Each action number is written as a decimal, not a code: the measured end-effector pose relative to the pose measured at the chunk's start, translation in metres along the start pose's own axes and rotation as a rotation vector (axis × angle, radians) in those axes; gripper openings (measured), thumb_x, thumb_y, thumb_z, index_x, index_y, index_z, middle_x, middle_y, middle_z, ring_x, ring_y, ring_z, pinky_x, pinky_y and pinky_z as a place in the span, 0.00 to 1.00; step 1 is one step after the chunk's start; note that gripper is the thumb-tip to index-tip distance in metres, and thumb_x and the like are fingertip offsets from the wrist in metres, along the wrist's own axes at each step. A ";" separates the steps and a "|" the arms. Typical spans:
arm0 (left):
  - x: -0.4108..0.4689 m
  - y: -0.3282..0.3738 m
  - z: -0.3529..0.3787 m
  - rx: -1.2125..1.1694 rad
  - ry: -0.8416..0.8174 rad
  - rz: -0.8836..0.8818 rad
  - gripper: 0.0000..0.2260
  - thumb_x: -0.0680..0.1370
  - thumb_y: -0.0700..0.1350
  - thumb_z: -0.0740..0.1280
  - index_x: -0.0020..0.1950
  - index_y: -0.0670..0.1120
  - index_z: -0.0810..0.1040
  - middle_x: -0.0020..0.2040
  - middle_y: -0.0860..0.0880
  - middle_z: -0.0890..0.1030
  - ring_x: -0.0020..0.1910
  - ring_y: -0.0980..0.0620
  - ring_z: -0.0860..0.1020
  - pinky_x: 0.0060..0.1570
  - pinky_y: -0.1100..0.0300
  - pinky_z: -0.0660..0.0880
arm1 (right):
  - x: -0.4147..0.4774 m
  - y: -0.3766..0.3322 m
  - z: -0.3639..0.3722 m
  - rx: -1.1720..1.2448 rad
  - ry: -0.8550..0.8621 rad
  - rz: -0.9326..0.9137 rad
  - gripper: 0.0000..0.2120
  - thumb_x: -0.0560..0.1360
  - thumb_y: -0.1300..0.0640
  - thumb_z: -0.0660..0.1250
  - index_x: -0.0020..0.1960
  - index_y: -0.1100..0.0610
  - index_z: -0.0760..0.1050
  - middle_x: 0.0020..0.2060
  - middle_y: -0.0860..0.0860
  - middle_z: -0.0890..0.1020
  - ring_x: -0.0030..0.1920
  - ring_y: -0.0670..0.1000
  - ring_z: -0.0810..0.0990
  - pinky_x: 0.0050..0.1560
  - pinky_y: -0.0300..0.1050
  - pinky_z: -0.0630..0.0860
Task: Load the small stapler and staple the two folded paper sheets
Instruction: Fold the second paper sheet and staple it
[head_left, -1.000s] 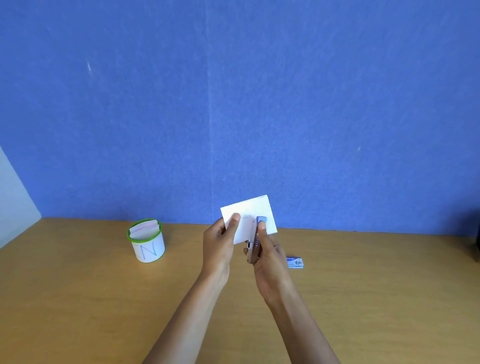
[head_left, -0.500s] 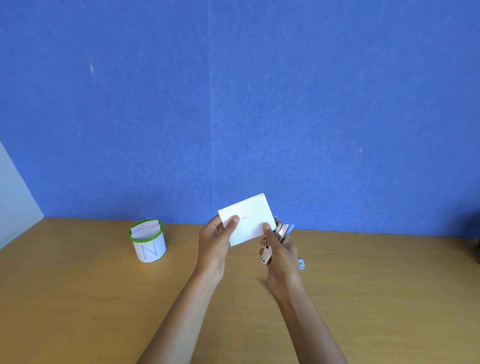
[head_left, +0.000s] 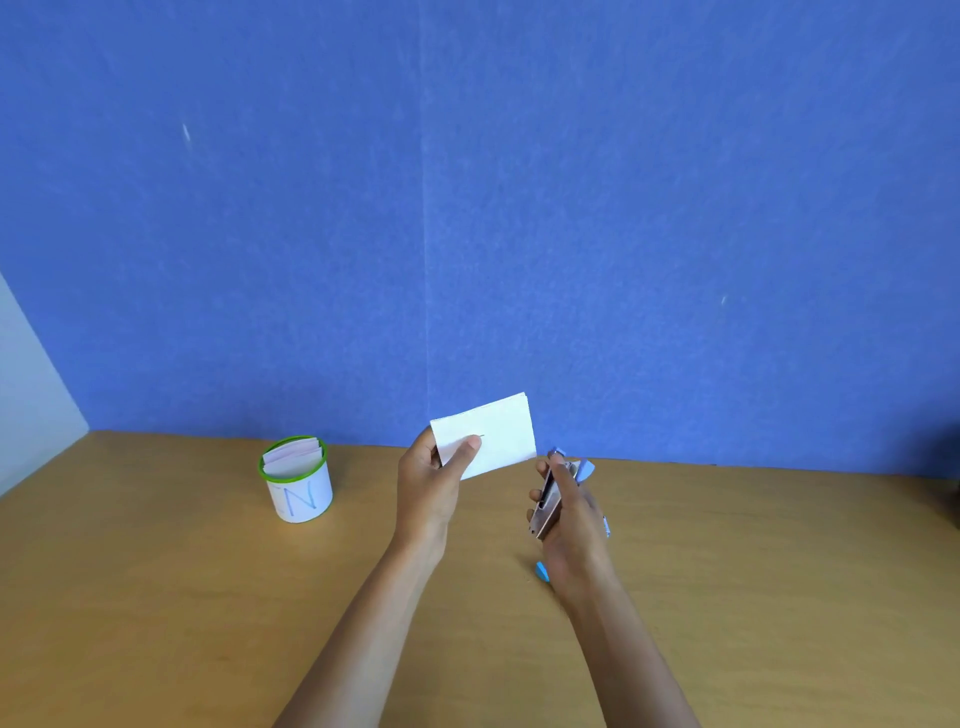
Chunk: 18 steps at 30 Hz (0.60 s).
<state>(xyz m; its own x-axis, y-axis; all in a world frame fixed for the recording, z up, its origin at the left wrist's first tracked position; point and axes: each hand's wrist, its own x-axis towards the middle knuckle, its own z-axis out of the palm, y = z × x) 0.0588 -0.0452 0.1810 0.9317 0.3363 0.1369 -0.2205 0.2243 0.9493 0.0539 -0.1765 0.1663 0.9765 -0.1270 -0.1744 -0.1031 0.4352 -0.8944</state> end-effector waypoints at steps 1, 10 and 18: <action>0.000 0.000 -0.001 0.029 -0.004 0.025 0.04 0.73 0.39 0.71 0.44 0.47 0.81 0.42 0.54 0.85 0.42 0.59 0.81 0.45 0.63 0.74 | 0.002 0.000 -0.004 0.000 0.015 0.003 0.06 0.77 0.50 0.63 0.47 0.52 0.75 0.42 0.45 0.77 0.37 0.46 0.72 0.36 0.41 0.66; 0.000 -0.005 -0.008 0.334 -0.068 0.445 0.22 0.69 0.24 0.68 0.37 0.53 0.82 0.61 0.55 0.72 0.63 0.61 0.71 0.62 0.66 0.67 | 0.022 0.007 -0.045 -0.048 0.134 0.066 0.08 0.78 0.48 0.61 0.45 0.49 0.76 0.42 0.46 0.78 0.39 0.46 0.73 0.41 0.41 0.70; 0.003 -0.006 -0.011 0.275 -0.065 0.418 0.26 0.70 0.22 0.59 0.43 0.51 0.84 0.63 0.50 0.74 0.53 0.69 0.73 0.50 0.74 0.67 | 0.053 0.034 -0.086 -0.340 0.271 0.079 0.14 0.82 0.49 0.51 0.57 0.55 0.70 0.41 0.49 0.74 0.39 0.47 0.70 0.36 0.42 0.63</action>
<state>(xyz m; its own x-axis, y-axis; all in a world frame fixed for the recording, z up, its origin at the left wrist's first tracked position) 0.0595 -0.0359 0.1728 0.7980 0.2861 0.5305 -0.5027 -0.1697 0.8477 0.0857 -0.2453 0.0913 0.8828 -0.3541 -0.3087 -0.2761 0.1406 -0.9508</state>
